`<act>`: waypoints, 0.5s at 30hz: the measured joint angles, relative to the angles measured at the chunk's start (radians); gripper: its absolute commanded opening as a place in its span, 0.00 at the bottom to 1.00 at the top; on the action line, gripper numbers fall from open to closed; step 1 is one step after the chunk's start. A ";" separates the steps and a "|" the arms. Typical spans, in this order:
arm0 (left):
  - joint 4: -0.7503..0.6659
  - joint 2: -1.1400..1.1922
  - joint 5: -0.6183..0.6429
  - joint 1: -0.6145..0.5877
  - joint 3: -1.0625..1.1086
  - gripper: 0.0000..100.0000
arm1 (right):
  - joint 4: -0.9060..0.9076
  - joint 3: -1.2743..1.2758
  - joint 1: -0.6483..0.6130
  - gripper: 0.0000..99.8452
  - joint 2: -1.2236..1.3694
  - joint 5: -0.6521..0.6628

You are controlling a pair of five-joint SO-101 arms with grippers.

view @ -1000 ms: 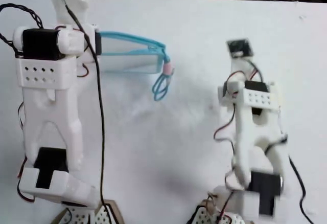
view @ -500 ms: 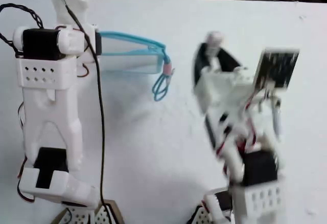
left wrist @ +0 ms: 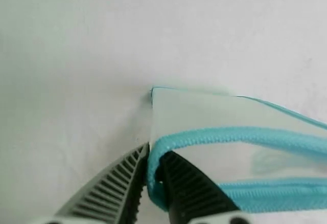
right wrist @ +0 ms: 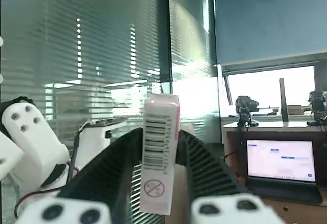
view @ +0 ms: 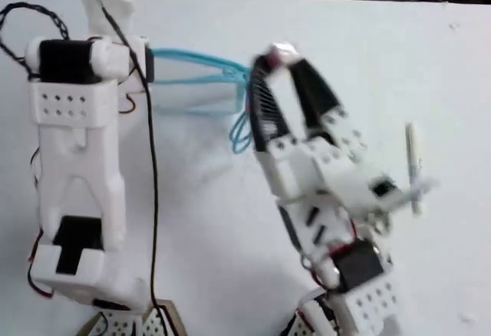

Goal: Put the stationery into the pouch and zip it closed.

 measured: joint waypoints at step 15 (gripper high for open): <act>0.000 0.035 0.000 -0.003 -0.005 0.02 | -0.284 -0.021 -0.118 0.02 0.457 0.000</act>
